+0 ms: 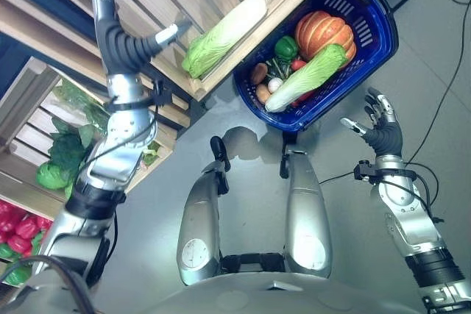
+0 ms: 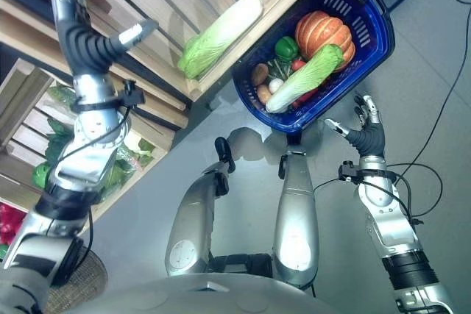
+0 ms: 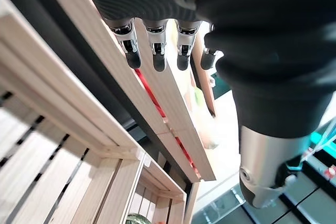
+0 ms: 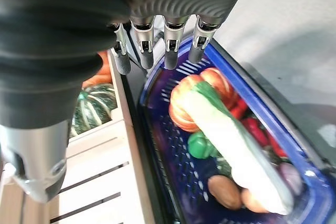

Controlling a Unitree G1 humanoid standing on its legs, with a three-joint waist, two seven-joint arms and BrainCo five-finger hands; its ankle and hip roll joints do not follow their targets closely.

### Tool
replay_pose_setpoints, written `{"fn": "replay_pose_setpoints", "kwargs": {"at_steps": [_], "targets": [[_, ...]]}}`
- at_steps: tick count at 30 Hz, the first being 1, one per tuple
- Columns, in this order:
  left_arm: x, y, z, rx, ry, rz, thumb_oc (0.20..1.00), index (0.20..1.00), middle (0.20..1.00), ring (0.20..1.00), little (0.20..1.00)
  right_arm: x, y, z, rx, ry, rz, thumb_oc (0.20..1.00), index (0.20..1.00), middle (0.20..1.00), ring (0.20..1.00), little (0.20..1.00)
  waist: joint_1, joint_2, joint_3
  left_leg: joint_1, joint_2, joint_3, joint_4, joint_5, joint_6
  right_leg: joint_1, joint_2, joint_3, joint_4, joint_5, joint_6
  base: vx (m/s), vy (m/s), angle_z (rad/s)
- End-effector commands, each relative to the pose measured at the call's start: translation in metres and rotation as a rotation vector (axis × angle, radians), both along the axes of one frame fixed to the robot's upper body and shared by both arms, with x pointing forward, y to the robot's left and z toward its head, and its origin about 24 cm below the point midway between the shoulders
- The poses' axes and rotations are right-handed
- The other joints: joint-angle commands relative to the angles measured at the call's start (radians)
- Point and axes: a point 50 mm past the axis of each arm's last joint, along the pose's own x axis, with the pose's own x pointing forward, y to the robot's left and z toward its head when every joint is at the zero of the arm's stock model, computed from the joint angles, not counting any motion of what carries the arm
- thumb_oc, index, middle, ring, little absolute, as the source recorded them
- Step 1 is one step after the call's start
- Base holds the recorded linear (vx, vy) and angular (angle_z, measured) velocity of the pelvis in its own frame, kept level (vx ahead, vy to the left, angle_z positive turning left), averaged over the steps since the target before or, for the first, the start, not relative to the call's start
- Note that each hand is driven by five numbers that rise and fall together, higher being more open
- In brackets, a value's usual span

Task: Pick up fruits and vegetables into the basket

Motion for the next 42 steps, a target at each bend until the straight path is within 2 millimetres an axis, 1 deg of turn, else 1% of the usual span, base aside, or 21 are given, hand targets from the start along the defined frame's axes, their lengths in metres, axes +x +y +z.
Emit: {"fn": "replay_pose_setpoints", "kwargs": {"at_steps": [1, 2, 4, 5, 8, 10, 11, 13, 14, 15, 16, 22, 28, 36, 39, 42], "targets": [[0.012, 0.014, 0.005, 0.014, 0.045, 0.133, 1.000, 1.000, 1.000, 1.000, 1.000, -0.003, 0.005, 0.015, -0.061, -0.034, 0.075, 1.000, 1.000, 1.000, 1.000, 1.000, -0.047, -0.009, -0.035, -0.029, -0.013, 0.002, -0.036, 0.017, 0.010, 0.029, 0.030, -0.026, 0.083, -0.147, 0.039, 0.04, 0.113, -0.22], [0.012, 0.015, 0.005, 0.013, 0.047, 0.135, 1.000, 1.000, 1.000, 1.000, 1.000, -0.003, 0.005, 0.015, -0.061, -0.033, 0.076, 1.000, 1.000, 1.000, 1.000, 1.000, -0.047, -0.009, -0.035, -0.029, -0.013, 0.003, -0.036, 0.018, 0.010, 0.028, 0.030, -0.025, 0.083, -0.147, 0.039, 0.05, 0.138, -0.25], [0.029, 0.025, 0.003, -0.009, 0.126, 0.196, 1.000, 1.000, 1.000, 1.000, 1.000, -0.003, 0.005, 0.015, -0.085, -0.016, 0.095, 1.000, 1.000, 1.000, 1.000, 1.000, -0.075, -0.011, -0.035, -0.031, -0.007, 0.021, -0.030, 0.018, 0.007, 0.014, 0.033, -0.009, 0.090, -0.146, 0.037, 0.05, 0.157, -0.18], [0.032, 0.027, 0.002, -0.012, 0.138, 0.207, 1.000, 1.000, 1.000, 1.000, 1.000, -0.003, 0.005, 0.016, -0.087, -0.015, 0.097, 1.000, 1.000, 1.000, 1.000, 1.000, -0.078, -0.011, -0.035, -0.032, -0.006, 0.024, -0.029, 0.018, 0.007, 0.011, 0.033, -0.006, 0.091, -0.146, 0.037, 0.05, 0.154, -0.14], [0.050, 0.041, -0.010, -0.045, 0.255, 0.295, 1.000, 1.000, 1.000, 1.000, 1.000, -0.001, 0.004, 0.018, -0.107, -0.008, 0.110, 1.000, 1.000, 1.000, 1.000, 1.000, -0.102, -0.012, -0.035, -0.044, -0.004, 0.040, -0.015, 0.017, 0.005, -0.013, 0.036, 0.011, 0.100, -0.143, 0.033, 0.05, 0.137, -0.09], [0.056, 0.047, -0.017, -0.073, 0.304, 0.317, 1.000, 1.000, 1.000, 1.000, 1.000, -0.001, 0.006, 0.020, -0.116, -0.009, 0.117, 1.000, 1.000, 1.000, 1.000, 1.000, -0.108, -0.013, -0.035, -0.050, -0.004, 0.044, -0.008, 0.015, 0.005, -0.022, 0.039, 0.018, 0.103, -0.141, 0.032, 0.03, 0.092, -0.11], [0.060, 0.052, -0.024, -0.101, 0.343, 0.338, 1.000, 1.000, 1.000, 1.000, 1.000, 0.000, 0.007, 0.021, -0.126, -0.011, 0.120, 1.000, 1.000, 1.000, 1.000, 1.000, -0.112, -0.013, -0.035, -0.057, -0.004, 0.047, -0.001, 0.013, 0.005, -0.030, 0.040, 0.022, 0.106, -0.141, 0.031, 0.04, 0.110, -0.18], [0.070, 0.064, -0.043, -0.162, 0.428, 0.388, 1.000, 1.000, 1.000, 1.000, 1.000, 0.004, 0.010, 0.025, -0.150, -0.023, 0.127, 1.000, 1.000, 1.000, 1.000, 1.000, -0.121, -0.016, -0.035, -0.075, -0.005, 0.053, 0.018, 0.006, 0.007, -0.049, 0.043, 0.030, 0.112, -0.139, 0.027, 0.08, 0.131, -0.18], [0.072, 0.067, -0.051, -0.166, 0.459, 0.416, 1.000, 1.000, 1.000, 1.000, 1.000, 0.005, 0.011, 0.025, -0.155, -0.019, 0.127, 1.000, 1.000, 1.000, 1.000, 1.000, -0.125, -0.020, -0.035, -0.063, -0.009, 0.044, 0.032, -0.026, -0.002, -0.038, 0.043, 0.038, 0.125, -0.170, 0.033, 0.03, 0.093, -0.10], [0.074, 0.070, -0.054, -0.172, 0.474, 0.435, 1.000, 1.000, 1.000, 1.000, 1.000, 0.007, 0.012, 0.028, -0.157, -0.025, 0.130, 1.000, 1.000, 1.000, 1.000, 1.000, -0.126, -0.021, -0.035, -0.085, -0.006, 0.056, 0.029, 0.000, 0.007, -0.059, 0.045, 0.034, 0.117, -0.141, 0.024, 0.12, 0.096, -0.09], [0.076, 0.074, -0.063, -0.186, 0.519, 0.460, 1.000, 1.000, 1.000, 1.000, 1.000, 0.009, 0.013, 0.028, -0.155, -0.019, 0.131, 1.000, 1.000, 1.000, 1.000, 1.000, -0.129, -0.026, -0.035, -0.079, -0.009, 0.047, 0.050, -0.032, -0.002, -0.051, 0.046, 0.043, 0.131, -0.169, 0.030, 0.03, 0.076, -0.09], [0.078, 0.094, -0.094, -0.264, 0.680, 0.557, 1.000, 1.000, 1.000, 1.000, 1.000, 0.016, 0.016, 0.028, -0.144, -0.008, 0.128, 1.000, 1.000, 1.000, 1.000, 1.000, -0.132, -0.044, -0.035, -0.128, -0.008, 0.051, 0.088, -0.049, 0.003, -0.094, 0.054, 0.047, 0.147, -0.168, 0.022, 0.03, 0.063, -0.01], [0.074, 0.113, -0.110, -0.262, 0.767, 0.663, 1.000, 1.000, 1.000, 1.000, 1.000, 0.023, 0.019, 0.031, -0.134, -0.006, 0.129, 1.000, 1.000, 1.000, 1.000, 1.000, -0.127, -0.057, -0.035, -0.178, -0.009, 0.047, 0.120, -0.060, 0.008, -0.137, 0.059, 0.048, 0.161, -0.165, 0.016, 0.00, 0.048, 0.02], [0.068, 0.134, -0.114, -0.267, 0.807, 0.747, 1.000, 1.000, 1.000, 1.000, 1.000, 0.028, 0.022, 0.033, -0.130, -0.013, 0.117, 1.000, 1.000, 1.000, 1.000, 1.000, -0.118, -0.061, -0.035, -0.232, -0.007, 0.051, 0.147, -0.069, 0.016, -0.192, 0.054, 0.048, 0.172, -0.157, 0.016, 0.00, 0.049, 0.02], [0.068, 0.138, -0.112, -0.282, 0.810, 0.750, 1.000, 1.000, 1.000, 1.000, 1.000, 0.031, 0.023, 0.035, -0.128, -0.020, 0.114, 1.000, 1.000, 1.000, 1.000, 1.000, -0.114, -0.057, -0.035, -0.250, -0.009, 0.054, 0.155, -0.074, 0.019, -0.214, 0.050, 0.049, 0.177, -0.155, 0.017, 0.00, 0.058, -0.01], [0.069, 0.139, -0.109, -0.259, 0.801, 0.746, 1.000, 1.000, 1.000, 1.000, 1.000, 0.032, 0.024, 0.035, -0.121, -0.017, 0.109, 1.000, 1.000, 1.000, 1.000, 1.000, -0.114, -0.055, -0.035, -0.270, -0.009, 0.057, 0.169, -0.081, 0.022, -0.235, 0.047, 0.051, 0.181, -0.152, 0.018, 0.01, 0.043, -0.01]]}}
